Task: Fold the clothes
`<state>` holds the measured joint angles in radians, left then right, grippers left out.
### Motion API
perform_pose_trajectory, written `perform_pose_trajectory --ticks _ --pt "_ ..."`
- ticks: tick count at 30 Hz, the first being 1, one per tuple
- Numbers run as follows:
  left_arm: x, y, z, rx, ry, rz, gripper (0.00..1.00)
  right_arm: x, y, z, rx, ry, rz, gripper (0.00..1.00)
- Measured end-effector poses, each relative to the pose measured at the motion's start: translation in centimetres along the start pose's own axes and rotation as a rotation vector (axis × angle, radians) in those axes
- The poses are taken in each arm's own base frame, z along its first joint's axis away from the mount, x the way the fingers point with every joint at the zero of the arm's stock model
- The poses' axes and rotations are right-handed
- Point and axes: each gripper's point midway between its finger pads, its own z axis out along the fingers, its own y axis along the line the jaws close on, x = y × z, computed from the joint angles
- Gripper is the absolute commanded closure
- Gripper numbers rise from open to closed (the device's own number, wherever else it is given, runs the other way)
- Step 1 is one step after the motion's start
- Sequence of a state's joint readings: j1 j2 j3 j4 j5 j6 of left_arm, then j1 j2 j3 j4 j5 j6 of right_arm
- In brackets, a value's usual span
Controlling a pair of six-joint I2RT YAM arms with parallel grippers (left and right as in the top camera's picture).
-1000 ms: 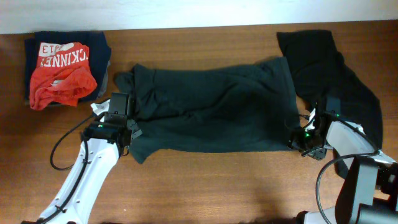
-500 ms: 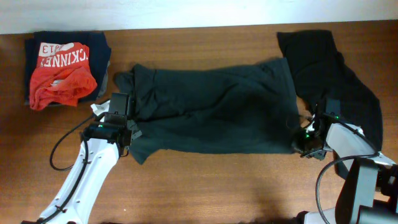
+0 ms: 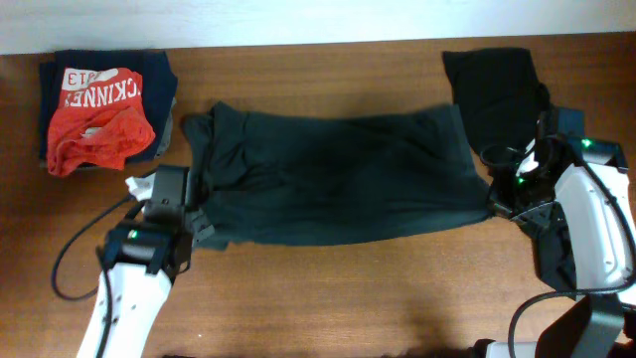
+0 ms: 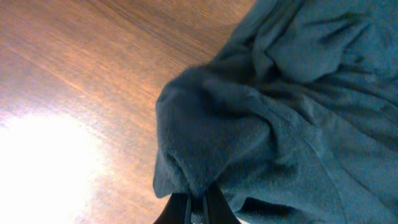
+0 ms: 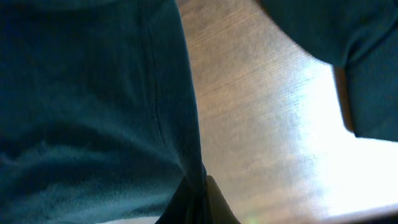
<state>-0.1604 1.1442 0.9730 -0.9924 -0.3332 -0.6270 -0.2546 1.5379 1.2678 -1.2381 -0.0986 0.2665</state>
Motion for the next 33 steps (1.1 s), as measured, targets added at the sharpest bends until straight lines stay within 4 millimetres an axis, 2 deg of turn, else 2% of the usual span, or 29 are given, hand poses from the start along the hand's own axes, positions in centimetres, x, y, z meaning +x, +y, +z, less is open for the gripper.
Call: perform_pose_trajectory --ticks 4,7,8,11,14,16,20,25,26,28,30,33 --pt "0.6 1.3 -2.0 0.012 -0.016 0.0 0.99 1.4 -0.1 -1.6 -0.003 0.004 -0.013 0.96" --pt "1.0 1.9 -3.3 0.039 -0.032 -0.009 0.99 2.4 -0.2 -3.7 -0.019 -0.051 -0.022 0.96" --pt "1.0 1.9 -3.6 0.049 -0.039 -0.013 1.0 2.5 -0.1 -4.5 -0.03 -0.087 -0.027 0.92" --pt "0.4 1.6 -4.1 0.08 -0.074 -0.029 0.99 1.8 0.4 -7.3 -0.068 -0.24 -0.066 0.93" --pt "-0.9 0.5 -3.6 0.096 -0.109 -0.042 0.99 0.5 0.8 -8.1 -0.083 -0.308 -0.085 0.94" --pt "-1.6 -0.3 -2.7 0.093 -0.111 -0.042 1.0 -0.6 1.1 -7.7 -0.085 -0.323 -0.094 0.96" --pt "-2.6 -2.2 0.6 0.067 -0.088 -0.031 0.99 -4.3 2.5 -5.8 -0.122 -0.35 -0.133 0.96" --pt "-5.0 -5.3 5.2 0.061 -0.13 -0.026 0.99 -8.7 4.4 -2.4 -0.185 -0.365 -0.158 0.96" --pt "-5.6 -6.2 6.4 0.067 -0.147 -0.023 0.99 -9.7 4.9 -0.9 -0.199 -0.353 -0.166 0.96" --pt "-5.9 -7.0 7.9 0.064 -0.154 -0.018 1.0 -10.2 5.1 0.1 -0.209 -0.342 -0.168 0.96" --pt "-6.9 -8.3 9.6 0.082 -0.189 -0.013 0.99 -11.3 5.5 2.1 -0.222 -0.328 -0.172 0.96" --pt "-8.3 -9.7 10.9 0.112 -0.245 -0.02 1.0 -12.6 5.9 3.8 -0.234 -0.334 -0.176 0.96"
